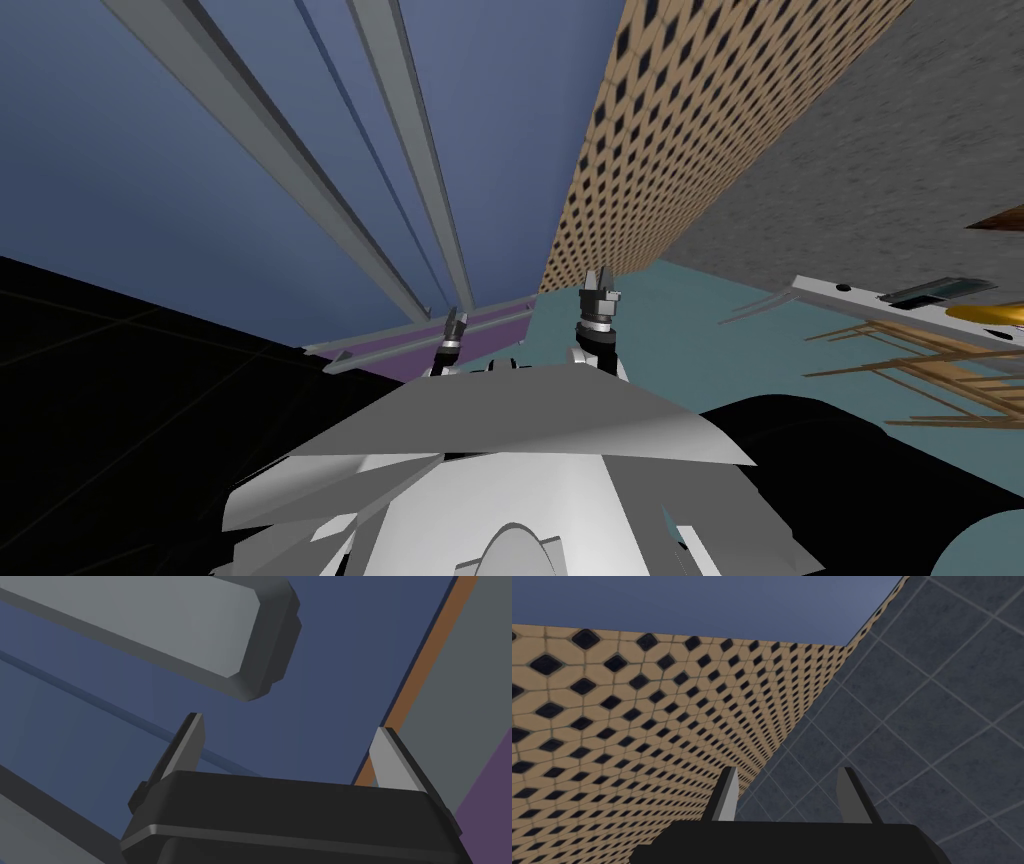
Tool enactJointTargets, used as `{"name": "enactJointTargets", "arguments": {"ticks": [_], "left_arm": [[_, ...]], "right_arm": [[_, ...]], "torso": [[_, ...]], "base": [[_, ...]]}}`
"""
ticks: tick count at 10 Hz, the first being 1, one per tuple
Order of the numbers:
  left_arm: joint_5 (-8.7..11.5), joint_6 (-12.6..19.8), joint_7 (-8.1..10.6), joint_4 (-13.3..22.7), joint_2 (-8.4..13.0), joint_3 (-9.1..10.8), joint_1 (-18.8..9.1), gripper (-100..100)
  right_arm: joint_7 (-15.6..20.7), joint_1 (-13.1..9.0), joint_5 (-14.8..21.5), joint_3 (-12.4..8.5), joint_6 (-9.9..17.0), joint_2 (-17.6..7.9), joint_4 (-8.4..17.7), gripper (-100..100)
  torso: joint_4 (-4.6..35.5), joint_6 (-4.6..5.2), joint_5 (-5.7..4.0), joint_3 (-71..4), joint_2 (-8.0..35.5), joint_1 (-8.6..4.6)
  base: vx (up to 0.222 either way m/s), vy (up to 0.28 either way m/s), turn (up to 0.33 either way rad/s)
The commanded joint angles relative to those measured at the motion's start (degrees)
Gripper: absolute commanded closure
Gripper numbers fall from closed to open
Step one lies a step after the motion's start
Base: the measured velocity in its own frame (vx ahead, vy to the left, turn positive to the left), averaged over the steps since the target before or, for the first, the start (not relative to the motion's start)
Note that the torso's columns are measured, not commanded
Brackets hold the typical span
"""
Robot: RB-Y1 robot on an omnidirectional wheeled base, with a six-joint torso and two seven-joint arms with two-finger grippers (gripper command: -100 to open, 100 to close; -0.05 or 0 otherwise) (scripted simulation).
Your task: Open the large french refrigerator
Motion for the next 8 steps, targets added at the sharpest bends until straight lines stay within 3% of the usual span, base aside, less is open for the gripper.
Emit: {"name": "enactJointTargets", "arguments": {"ticks": [1, 8], "left_arm": [[1.5, 1.36, 2.67, -0.03, 0.01, -1.3, -1.4, -100], [5.62, 7.57, 9.84, -2.1, 1.51, -5.62, -4.47, -100]], "right_arm": [[0.0, 0.0, 0.0, 0.0, 0.0, 0.0, 0.0, 0], [0.0, 0.0, 0.0, 0.0, 0.0, 0.0, 0.0, 0]], "torso": [[-0.17, 0.03, 0.04, -0.14, -0.26, -0.07], [-0.2, 0.04, 0.07, -0.14, -0.26, -0.01]], "base": [[-0.022, 0.089, -0.075], [-0.045, 0.095, -0.083]]}}
